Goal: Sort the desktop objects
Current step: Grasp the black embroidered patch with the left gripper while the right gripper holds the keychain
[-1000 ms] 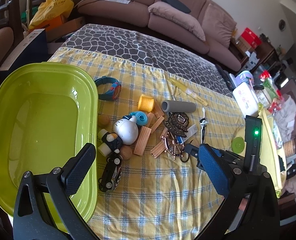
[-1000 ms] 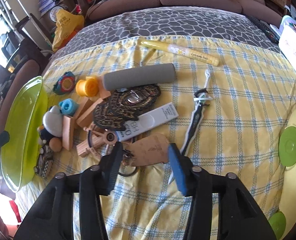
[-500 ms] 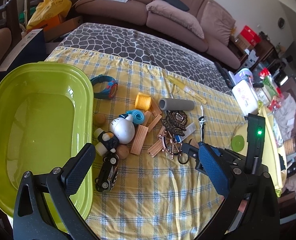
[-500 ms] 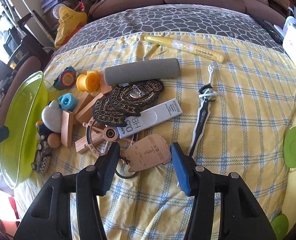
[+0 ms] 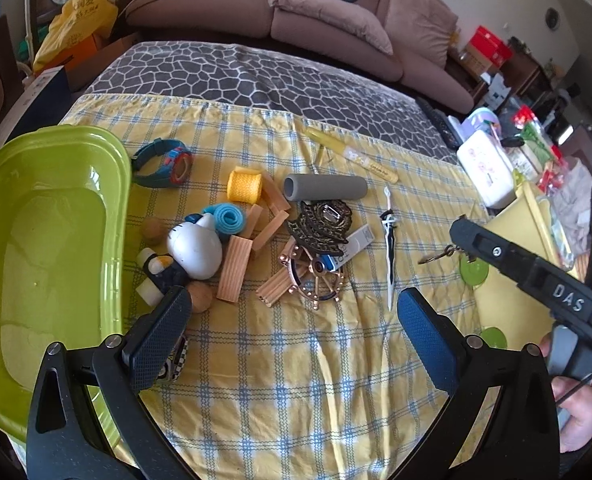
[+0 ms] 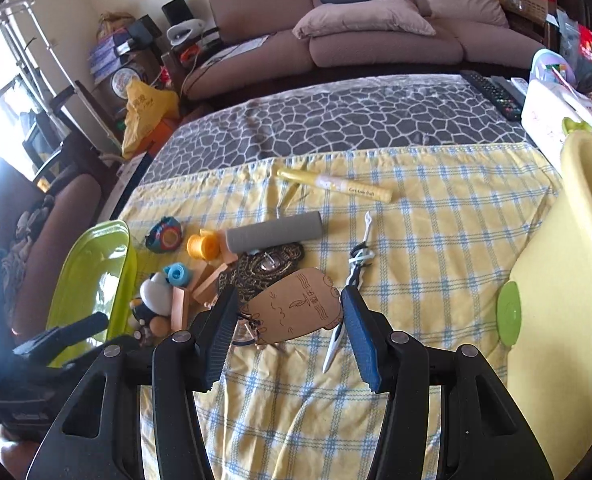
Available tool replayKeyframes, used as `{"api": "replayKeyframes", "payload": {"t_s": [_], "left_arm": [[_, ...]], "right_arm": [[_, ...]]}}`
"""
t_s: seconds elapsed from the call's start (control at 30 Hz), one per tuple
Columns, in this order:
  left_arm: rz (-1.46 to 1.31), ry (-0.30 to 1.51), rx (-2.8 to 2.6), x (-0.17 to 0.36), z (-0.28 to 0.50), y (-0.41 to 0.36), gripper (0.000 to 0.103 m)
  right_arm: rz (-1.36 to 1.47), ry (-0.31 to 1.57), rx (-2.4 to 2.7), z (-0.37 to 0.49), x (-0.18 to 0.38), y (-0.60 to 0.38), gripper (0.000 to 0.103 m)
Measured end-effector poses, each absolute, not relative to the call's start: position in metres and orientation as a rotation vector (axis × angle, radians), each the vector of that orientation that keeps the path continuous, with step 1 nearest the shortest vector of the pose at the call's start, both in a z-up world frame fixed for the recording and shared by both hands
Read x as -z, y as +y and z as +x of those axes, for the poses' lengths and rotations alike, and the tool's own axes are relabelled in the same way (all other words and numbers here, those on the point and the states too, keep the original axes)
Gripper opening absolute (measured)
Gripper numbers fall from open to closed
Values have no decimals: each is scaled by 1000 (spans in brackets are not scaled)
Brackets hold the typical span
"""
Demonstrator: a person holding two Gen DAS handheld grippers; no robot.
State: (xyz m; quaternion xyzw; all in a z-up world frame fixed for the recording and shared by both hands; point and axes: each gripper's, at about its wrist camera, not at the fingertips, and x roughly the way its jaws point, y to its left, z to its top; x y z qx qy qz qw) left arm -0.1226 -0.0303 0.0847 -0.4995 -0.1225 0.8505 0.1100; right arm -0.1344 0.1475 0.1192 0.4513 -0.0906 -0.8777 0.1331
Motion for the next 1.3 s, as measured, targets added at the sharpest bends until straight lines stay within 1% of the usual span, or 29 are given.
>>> {"api": "replayKeyframes", "payload": {"t_s": [0.17, 0.4, 0.53, 0.73, 0.97, 1.07, 1.13, 1.23, 1.27, 1.3], "left_arm": [[-1476, -279, -2461, -73, -128, 8, 103], [-1494, -111, -2463, -51, -129, 59, 103], [-1543, -11, -2580, -40, -132, 56, 103], [-1620, -40, -2606, -20, -144, 39, 103], [-1648, 70, -2613, -2, -150, 51, 103], [-1621, 62, -2627, -4, -150, 51, 97], [-1606, 61, -2631, -7, -150, 50, 82], [-1595, 61, -2624, -11, -150, 49, 69], [-1592, 67, -2622, -11, -149, 49, 67], [-1585, 63, -2615, -12, -149, 49, 61]], "right_arm": [[1266, -300, 2574, -128, -134, 167, 54], [1183, -339, 2590, -114, -158, 190, 54], [1178, -353, 2573, -111, -160, 195, 54], [1179, -351, 2542, -109, -159, 193, 54], [1189, -320, 2523, -105, -156, 186, 54], [1195, -309, 2520, -105, -154, 185, 54], [1198, -306, 2520, -105, -153, 186, 54], [1199, -310, 2521, -105, -153, 187, 54], [1200, -310, 2521, -106, -153, 187, 54], [1199, -310, 2521, -106, -153, 187, 54]]}}
